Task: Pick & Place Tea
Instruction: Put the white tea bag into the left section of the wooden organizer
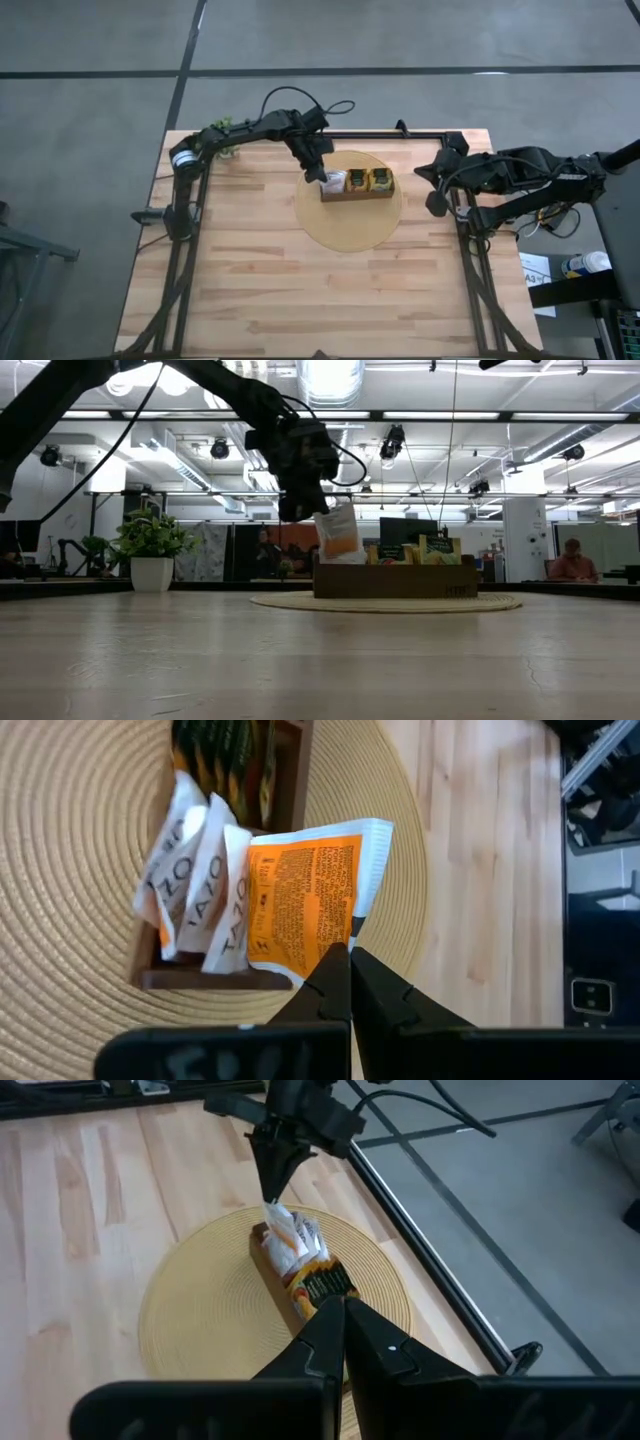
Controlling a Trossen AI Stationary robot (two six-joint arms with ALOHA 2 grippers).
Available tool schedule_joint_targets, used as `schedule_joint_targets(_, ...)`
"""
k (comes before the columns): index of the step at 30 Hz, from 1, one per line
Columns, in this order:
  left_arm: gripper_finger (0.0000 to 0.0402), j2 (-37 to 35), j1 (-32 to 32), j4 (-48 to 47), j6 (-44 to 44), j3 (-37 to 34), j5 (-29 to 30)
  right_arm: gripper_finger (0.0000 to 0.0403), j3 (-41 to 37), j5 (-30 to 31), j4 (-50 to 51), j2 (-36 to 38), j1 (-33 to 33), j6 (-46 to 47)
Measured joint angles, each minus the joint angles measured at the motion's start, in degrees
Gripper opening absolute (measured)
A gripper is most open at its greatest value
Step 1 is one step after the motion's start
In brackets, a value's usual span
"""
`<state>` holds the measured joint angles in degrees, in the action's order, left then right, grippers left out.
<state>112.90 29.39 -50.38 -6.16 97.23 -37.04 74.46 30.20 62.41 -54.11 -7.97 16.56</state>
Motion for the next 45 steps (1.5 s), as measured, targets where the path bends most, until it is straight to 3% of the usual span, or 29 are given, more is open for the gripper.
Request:
schedule_joint_targets(38, 0.0001, 2.78, -0.31, 4.12, -0.07, -1.05, 2.45, 0.0008, 0.00, 1.48, 0.20, 0.02, 0.00, 0.39)
schedule_joint_targets(45, 0.0058, 2.78, -0.28, 4.16, -0.96, -1.05, 6.50, 0.0008, 0.00, 1.46, 0.17, 0.02, 0.00, 0.39)
